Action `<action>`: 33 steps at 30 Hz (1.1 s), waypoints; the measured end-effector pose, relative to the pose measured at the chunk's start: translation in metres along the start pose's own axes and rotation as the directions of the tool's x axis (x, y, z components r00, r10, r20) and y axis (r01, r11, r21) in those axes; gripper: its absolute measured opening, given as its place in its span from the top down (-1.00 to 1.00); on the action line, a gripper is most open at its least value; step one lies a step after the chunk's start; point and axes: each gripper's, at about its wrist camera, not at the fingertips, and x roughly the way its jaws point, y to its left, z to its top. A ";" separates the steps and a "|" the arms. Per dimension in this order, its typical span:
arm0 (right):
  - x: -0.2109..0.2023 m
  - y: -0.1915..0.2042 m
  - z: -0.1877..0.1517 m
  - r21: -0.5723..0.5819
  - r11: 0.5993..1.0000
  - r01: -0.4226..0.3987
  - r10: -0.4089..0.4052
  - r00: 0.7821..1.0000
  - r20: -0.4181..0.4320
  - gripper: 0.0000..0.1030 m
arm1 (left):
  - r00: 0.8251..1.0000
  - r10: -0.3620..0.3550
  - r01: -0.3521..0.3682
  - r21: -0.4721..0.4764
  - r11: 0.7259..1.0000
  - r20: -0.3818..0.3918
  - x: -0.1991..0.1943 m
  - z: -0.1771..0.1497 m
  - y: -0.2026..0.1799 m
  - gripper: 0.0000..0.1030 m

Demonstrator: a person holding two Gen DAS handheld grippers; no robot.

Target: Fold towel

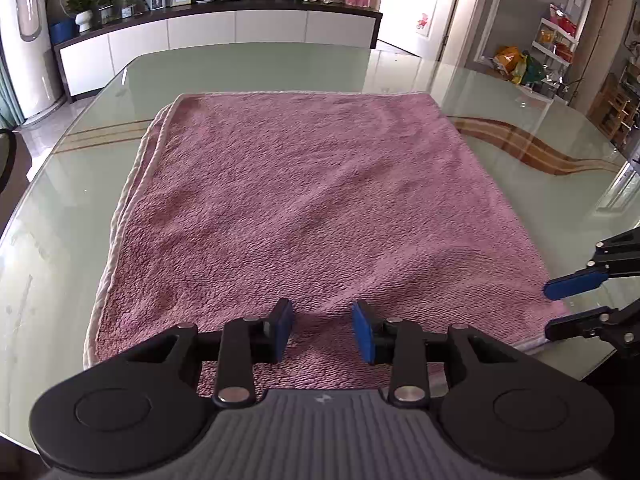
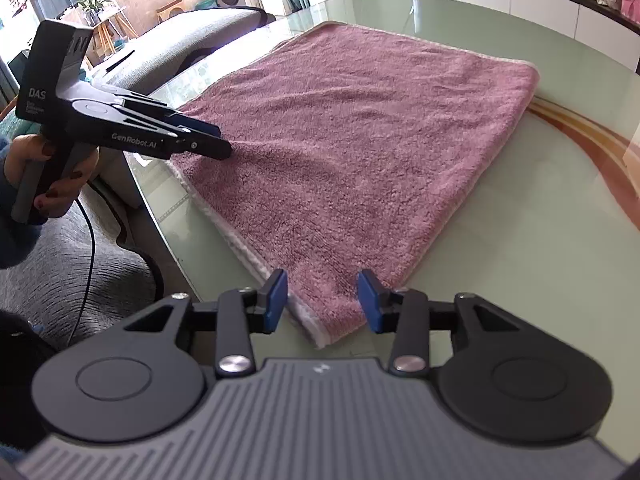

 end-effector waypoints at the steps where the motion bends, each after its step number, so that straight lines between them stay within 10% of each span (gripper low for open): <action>1: 0.000 0.000 0.000 -0.001 1.000 0.001 -0.001 1.000 0.002 0.24 | 1.000 0.001 -0.001 -0.002 1.000 -0.001 0.000 0.000 0.000 0.26; 13: -0.035 -0.020 -0.013 -0.009 1.000 0.000 0.001 1.000 0.024 0.19 | 0.993 -0.114 0.110 0.094 0.990 0.041 -0.015 -0.001 -0.037 0.17; 23: -0.033 -0.024 -0.023 0.017 0.999 0.036 -0.036 0.999 -0.014 0.19 | 0.960 -0.279 0.257 0.409 0.875 -0.005 -0.008 -0.020 -0.128 0.07; 33: -0.039 -0.036 -0.032 0.066 0.997 0.047 -0.047 0.999 -0.005 0.10 | 0.956 -0.292 0.266 0.472 0.841 -0.019 0.014 -0.023 -0.164 0.08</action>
